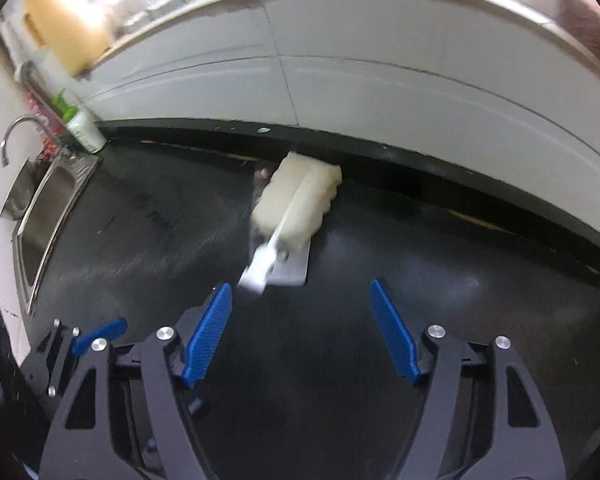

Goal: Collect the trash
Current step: 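Grasp the foil pill blister pack with the left tool while the right tool grasps the white cloth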

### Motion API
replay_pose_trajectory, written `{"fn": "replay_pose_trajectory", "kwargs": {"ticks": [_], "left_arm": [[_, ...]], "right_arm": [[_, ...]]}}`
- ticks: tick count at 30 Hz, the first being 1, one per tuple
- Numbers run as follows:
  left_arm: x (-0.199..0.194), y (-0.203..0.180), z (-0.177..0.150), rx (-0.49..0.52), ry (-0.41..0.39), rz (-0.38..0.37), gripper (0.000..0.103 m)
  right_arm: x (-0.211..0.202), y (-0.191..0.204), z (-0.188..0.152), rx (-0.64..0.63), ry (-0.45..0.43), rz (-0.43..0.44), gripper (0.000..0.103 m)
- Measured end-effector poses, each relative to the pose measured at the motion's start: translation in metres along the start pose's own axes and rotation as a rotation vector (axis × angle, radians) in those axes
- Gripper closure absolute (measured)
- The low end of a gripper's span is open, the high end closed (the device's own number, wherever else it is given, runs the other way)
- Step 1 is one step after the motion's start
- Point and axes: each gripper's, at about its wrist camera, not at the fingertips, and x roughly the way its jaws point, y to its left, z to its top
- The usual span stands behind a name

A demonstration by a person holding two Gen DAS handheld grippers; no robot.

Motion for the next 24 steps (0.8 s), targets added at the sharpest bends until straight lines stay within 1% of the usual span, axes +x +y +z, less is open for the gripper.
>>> {"fn": "replay_pose_trajectory", "kwargs": {"ticks": [3,6,8,9,10,11,13,14,15,18,21,23,24], "left_arm": [[0.016,0.007,0.015,-0.021,0.011,-0.022,0.007],[0.034,0.010,0.028,-0.027,0.024,-0.043,0.007],[0.043,0.011,0.035,-0.025,0.030,-0.052,0.007],[0.047,0.012,0.038,-0.027,0.031,-0.058,0.007],[0.048,0.013,0.039,-0.029,0.030,-0.062,0.007],[0.051,0.015,0.043,-0.032,0.028,-0.070,0.007],[0.057,0.016,0.048,-0.030,0.030,-0.072,0.007],[0.059,0.016,0.050,-0.028,0.032,-0.074,0.007],[0.061,0.016,0.052,-0.024,0.032,-0.075,0.007],[0.065,0.014,0.057,-0.007,0.026,-0.088,0.007],[0.070,0.009,0.065,0.003,0.023,-0.105,0.007],[0.073,0.006,0.069,-0.008,0.025,-0.120,0.007],[0.073,0.005,0.073,-0.014,0.019,-0.121,0.007]], "right_arm": [[0.029,-0.008,0.021,0.024,0.022,0.001,0.037],[0.054,-0.015,0.038,0.055,0.053,0.034,0.043],[0.064,-0.016,0.044,0.065,0.068,0.071,0.052],[0.069,-0.016,0.046,0.064,0.079,0.096,0.067],[0.071,-0.014,0.046,0.061,0.087,0.122,0.070],[0.070,-0.011,0.045,0.055,0.081,0.127,0.074],[0.067,-0.008,0.043,0.038,0.073,0.130,0.087],[0.064,-0.008,0.043,0.037,0.067,0.135,0.093],[0.058,-0.008,0.042,0.035,0.055,0.142,0.095],[0.040,-0.012,0.042,0.019,0.017,0.133,0.097],[0.030,-0.023,0.042,0.043,0.008,0.130,0.097],[0.024,-0.033,0.041,0.076,0.006,0.151,0.097],[0.020,-0.039,0.040,0.090,-0.001,0.145,0.097]]}}
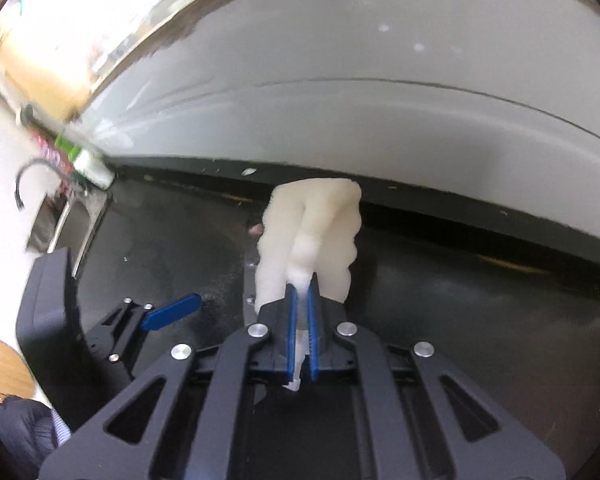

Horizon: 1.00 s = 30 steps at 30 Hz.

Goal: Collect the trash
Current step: 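Grasp the foil pill blister pack with the left tool while the right tool grasps the white cloth, then carry the blister pack and white cloth down over the black bin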

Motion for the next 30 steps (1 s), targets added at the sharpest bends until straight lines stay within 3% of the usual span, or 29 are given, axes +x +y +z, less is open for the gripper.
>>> {"fn": "replay_pose_trajectory", "kwargs": {"ticks": [3,6,8,9,11,14,25,30], "left_arm": [[0.005,-0.005,0.008,-0.018,0.001,-0.013,0.008],[0.011,-0.007,0.014,-0.016,0.008,-0.001,0.021],[0.013,-0.010,0.017,0.009,0.011,0.013,0.039],[0.014,-0.011,0.018,0.016,0.014,0.015,0.043],[0.016,-0.013,0.021,0.030,0.026,0.027,0.076],[0.016,-0.014,0.019,0.027,0.044,0.034,0.096],[-0.024,-0.023,0.003,0.061,0.022,0.069,0.099],[-0.060,-0.019,-0.021,0.039,0.001,0.099,0.099]], "right_arm": [[-0.013,-0.010,-0.001,0.001,-0.018,-0.025,0.097],[-0.021,-0.022,-0.004,0.008,-0.018,-0.044,0.097],[-0.024,-0.032,-0.008,0.020,-0.016,-0.056,0.097],[-0.027,-0.037,-0.011,0.025,-0.015,-0.063,0.097],[-0.033,-0.048,-0.017,0.038,-0.010,-0.072,0.097],[-0.040,-0.061,-0.027,0.059,-0.008,-0.088,0.097],[-0.075,-0.056,-0.062,0.047,-0.028,-0.101,0.097],[-0.096,-0.041,-0.084,0.019,-0.039,-0.100,0.097]]}}
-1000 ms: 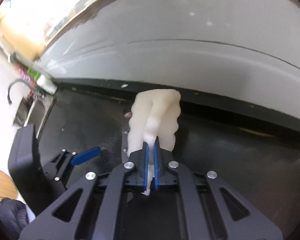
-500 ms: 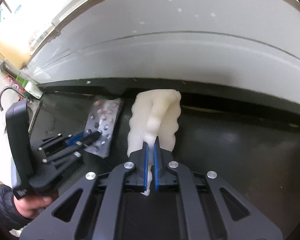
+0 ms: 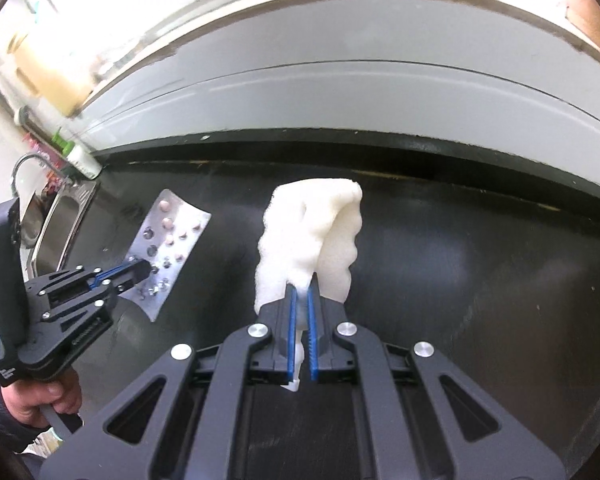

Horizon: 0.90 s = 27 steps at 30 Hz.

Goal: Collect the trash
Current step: 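Carry the blister pack and white cloth down over the black bin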

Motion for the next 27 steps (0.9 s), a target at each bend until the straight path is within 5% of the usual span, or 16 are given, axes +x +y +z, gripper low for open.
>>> {"fn": "replay_pose_trajectory", "kwargs": {"ticks": [19,27], "left_arm": [[-0.136,0.015,-0.164,-0.125,-0.035,0.051,0.099],[-0.188,0.070,-0.221,-0.238,-0.090,0.121,0.099]], "right_arm": [[-0.064,0.082,-0.117,-0.154,0.020,0.029,0.097],[-0.066,0.162,-0.132,-0.270,0.033,0.083,0.097]]}}
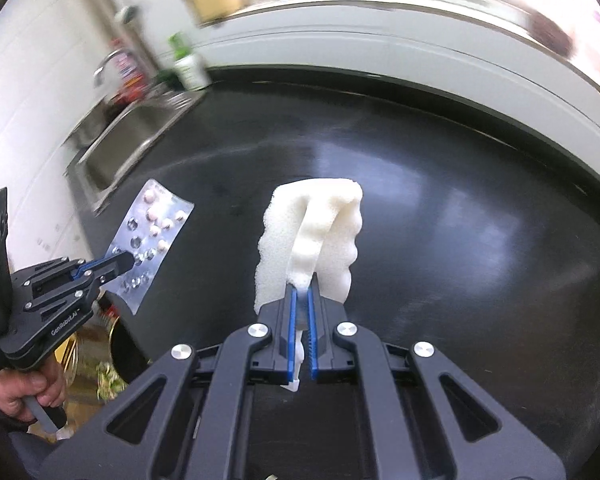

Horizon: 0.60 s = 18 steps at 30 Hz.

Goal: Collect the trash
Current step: 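Carry the blister pack and white cloth down over the black bin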

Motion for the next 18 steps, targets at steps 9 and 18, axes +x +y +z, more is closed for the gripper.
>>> {"fn": "replay_pose_trajectory", "kwargs": {"ticks": [9,18], "left_arm": [[-0.071,0.129,-0.080,-0.210,-0.041,0.193,0.099],[-0.111,0.253,-0.218,-0.549,0.057,0.345,0.099]], "right_arm": [[0.039,0.181,0.007,-0.306,0.073,0.209,0.097],[0.105,0.365,-0.038,-0.549,0.259,0.426,0.097]]}}
